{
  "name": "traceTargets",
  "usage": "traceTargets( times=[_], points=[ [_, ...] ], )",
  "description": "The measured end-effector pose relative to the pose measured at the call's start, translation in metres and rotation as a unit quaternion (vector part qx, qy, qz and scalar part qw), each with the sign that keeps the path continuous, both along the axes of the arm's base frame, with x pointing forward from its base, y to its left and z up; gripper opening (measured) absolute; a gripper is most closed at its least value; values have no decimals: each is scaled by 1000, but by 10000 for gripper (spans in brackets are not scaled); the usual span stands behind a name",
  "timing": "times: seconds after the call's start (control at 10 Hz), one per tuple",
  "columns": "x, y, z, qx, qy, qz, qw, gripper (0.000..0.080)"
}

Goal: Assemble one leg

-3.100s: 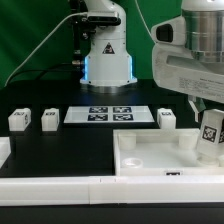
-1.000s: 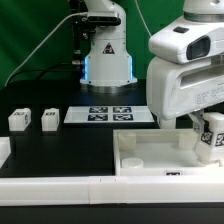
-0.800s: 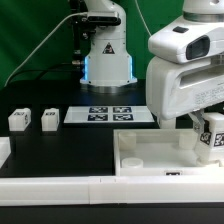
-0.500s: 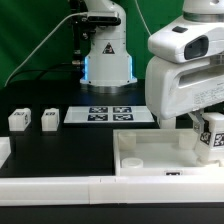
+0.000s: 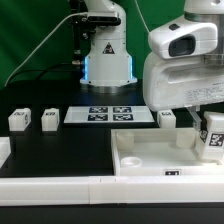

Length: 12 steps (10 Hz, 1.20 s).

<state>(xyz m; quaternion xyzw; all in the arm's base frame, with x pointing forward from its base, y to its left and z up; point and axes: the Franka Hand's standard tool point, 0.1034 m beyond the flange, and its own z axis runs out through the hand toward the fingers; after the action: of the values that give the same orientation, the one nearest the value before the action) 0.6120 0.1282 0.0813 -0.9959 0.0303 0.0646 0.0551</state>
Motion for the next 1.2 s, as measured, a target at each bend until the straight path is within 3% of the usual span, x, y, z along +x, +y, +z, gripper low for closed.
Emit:
traceTargets(
  times=[0.4, 0.7, 1.0, 1.1, 1.2],
  points=[
    [0, 3, 0, -19, 19, -170, 985, 320],
    [1, 5, -1, -32, 30, -302, 952, 316],
    [-1, 10, -2, -45, 49, -449, 891, 309],
    [-1, 10, -2, -45, 49, -454, 889, 309],
    [-1, 11, -2, -44, 48, -448, 892, 396]
  ],
)
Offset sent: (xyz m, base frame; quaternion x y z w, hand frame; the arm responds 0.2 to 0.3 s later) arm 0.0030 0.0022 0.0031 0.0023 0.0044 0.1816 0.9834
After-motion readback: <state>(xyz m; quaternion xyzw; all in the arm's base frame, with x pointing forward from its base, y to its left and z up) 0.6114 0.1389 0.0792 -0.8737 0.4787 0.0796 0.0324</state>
